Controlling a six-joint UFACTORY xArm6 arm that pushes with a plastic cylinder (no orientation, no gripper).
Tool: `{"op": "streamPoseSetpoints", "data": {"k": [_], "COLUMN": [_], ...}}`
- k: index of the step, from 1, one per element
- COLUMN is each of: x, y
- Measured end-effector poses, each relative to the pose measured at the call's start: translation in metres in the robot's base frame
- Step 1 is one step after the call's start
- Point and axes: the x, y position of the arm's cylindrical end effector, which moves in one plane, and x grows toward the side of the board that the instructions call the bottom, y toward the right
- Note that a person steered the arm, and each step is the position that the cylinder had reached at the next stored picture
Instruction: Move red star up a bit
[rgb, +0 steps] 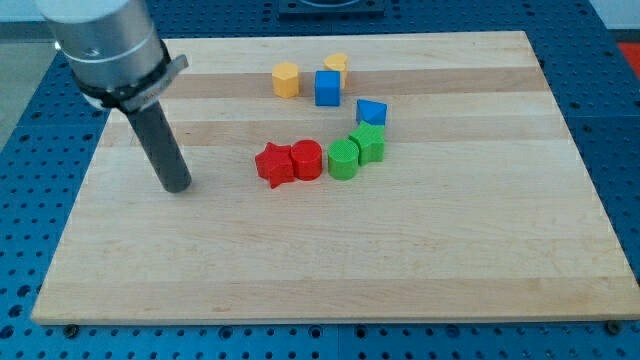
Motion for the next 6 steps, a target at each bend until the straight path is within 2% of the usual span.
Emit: {"op": "streamPoseSetpoints", "data": {"k": [1,3,5,6], "x": [0.022,0.009,-0.023,-0.023], "y": [0.031,0.102,0.111,0.111]}}
